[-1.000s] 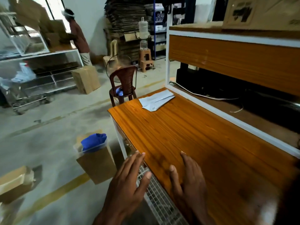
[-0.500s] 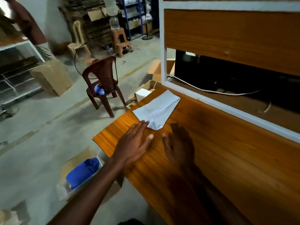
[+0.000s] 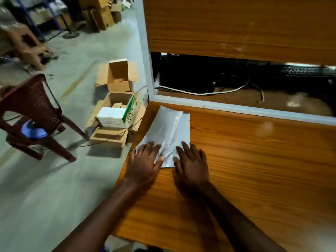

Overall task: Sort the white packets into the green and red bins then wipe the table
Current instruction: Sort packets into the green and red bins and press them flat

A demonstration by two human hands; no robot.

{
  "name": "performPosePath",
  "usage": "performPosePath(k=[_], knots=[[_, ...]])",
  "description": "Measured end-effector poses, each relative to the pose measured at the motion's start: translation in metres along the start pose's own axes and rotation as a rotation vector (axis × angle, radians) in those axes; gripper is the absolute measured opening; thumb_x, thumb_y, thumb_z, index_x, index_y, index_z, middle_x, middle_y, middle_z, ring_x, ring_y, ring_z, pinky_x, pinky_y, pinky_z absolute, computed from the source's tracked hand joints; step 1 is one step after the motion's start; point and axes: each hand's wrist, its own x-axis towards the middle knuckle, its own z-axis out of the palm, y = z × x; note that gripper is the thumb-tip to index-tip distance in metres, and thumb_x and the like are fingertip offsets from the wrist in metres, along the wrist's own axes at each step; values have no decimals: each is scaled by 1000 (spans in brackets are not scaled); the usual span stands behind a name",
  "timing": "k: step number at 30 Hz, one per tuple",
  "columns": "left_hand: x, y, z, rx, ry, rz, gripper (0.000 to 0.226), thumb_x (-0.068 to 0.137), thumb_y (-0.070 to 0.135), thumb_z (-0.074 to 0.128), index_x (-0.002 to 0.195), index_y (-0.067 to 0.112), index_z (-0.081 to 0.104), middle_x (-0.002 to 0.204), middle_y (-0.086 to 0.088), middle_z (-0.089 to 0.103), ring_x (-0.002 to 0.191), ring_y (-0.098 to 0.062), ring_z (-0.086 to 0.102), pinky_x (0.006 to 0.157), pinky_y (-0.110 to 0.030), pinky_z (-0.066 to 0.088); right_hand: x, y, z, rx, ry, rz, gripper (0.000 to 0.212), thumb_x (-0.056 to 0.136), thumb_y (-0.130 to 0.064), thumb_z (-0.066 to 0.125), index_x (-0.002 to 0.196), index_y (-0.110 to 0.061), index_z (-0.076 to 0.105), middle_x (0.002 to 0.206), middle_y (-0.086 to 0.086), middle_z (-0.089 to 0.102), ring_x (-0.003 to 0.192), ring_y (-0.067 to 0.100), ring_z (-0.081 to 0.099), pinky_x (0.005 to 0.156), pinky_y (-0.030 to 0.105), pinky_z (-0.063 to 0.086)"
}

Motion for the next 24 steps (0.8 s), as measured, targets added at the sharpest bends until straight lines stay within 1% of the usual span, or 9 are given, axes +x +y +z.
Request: performPosePath(k=[3,7,11,13,15,17,18,21,24], knots=[[-1,-7,-2,13,2,10,70,95,65,6,153,34,29,162,-1,30,149,-24,26,117,-56,24,-5,-9,4,-12,-25,101,57,103,-54,22,153,-29,35,165,1,27,153,28,18,120,56,17],[-9,-8,-12,12,-20,-12,76,89,68,2,151,35,32,161,0,31,147,-23,29,115,-54,24,-15,-16,-1,-46,39,197,60,100,-57,25,145,-26,47,159,5,39,149,32,29,117,60,24],[4,-18,-28,-42,14,16,74,91,68,5,153,35,29,163,1,26,150,-24,24,117,-59,18,-4,-25,-26,13,140,245,66,98,-60,18,144,-25,49,158,8,40,149,35,29,117,58,25],[29,-24,-32,-37,42,66,73,93,67,7,155,34,23,166,0,18,153,-28,15,118,-60,13,20,-28,-33,56,140,269,65,99,-59,20,149,-24,42,162,9,32,152,35,21,119,58,22],[57,-28,-27,-16,31,94,69,96,67,10,157,37,10,168,1,2,154,-28,-3,120,-56,0,48,-28,-31,56,82,298,63,102,-58,24,156,-26,28,168,7,16,155,33,7,122,58,13],[79,-29,-18,-18,-46,88,66,97,67,11,156,42,-6,166,5,-17,151,-23,-22,118,-53,-13,69,-28,-20,64,-4,336,67,102,-61,23,160,-29,12,170,6,-1,155,32,-6,122,60,5],[87,-29,-14,-31,-83,78,66,97,68,11,155,43,-10,165,6,-22,150,-22,-26,118,-53,-14,75,-28,-13,65,-44,355,69,102,-64,21,160,-31,6,169,6,-8,155,33,-10,121,60,1],[93,-23,-3,-25,-116,56,67,98,68,13,155,43,-11,164,6,-26,149,-21,-27,119,-50,-15,81,-27,3,18,-96,392,71,100,-66,17,160,-33,0,168,7,-15,153,34,-17,121,62,-2],[93,-25,3,1,-45,64,68,98,68,15,155,43,-11,165,6,-24,151,-22,-23,120,-48,-12,77,-27,10,-17,-52,402,68,100,-64,15,160,-34,1,168,6,-15,153,33,-17,120,64,-1]])
